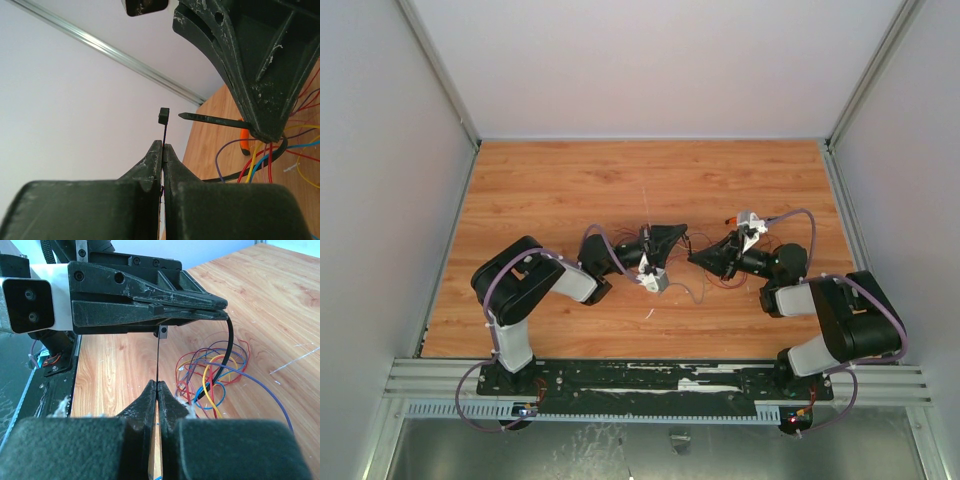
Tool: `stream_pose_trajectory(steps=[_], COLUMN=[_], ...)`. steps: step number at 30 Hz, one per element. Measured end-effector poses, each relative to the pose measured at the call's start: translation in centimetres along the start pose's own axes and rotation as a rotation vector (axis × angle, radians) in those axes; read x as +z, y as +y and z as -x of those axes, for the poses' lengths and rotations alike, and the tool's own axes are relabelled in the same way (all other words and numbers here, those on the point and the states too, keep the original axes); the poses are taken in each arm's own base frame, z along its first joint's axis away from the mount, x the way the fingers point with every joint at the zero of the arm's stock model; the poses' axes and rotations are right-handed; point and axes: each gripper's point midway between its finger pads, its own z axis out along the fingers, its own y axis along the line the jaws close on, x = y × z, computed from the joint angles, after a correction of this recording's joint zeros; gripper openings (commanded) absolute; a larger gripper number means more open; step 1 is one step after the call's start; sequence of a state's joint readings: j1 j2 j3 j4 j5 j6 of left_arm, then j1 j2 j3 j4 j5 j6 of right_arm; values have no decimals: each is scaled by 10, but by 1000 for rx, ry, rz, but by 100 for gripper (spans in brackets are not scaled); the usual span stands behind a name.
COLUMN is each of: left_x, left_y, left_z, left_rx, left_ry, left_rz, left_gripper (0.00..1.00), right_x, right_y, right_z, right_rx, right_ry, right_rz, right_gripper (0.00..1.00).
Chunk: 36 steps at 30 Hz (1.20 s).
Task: Zip-tie the wires
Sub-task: Tie the cable at the center of the board.
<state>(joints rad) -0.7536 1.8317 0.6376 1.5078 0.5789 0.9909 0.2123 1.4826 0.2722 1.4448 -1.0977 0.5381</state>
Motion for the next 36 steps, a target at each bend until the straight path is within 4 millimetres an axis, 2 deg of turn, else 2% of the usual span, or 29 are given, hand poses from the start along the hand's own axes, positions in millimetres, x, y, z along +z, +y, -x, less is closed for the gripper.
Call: stream_pose_trajectory(steps=[36], left_x=[2], left_y=[-1], left_z=[3], left_rx=[-17], left_ry=[-2], left_rz=[3], left_gripper=[0], right_x=[5], right_y=[5], right_z=[6], right_rx=[-82], right_ry=[-10], right_rz=[21], right_gripper=[0])
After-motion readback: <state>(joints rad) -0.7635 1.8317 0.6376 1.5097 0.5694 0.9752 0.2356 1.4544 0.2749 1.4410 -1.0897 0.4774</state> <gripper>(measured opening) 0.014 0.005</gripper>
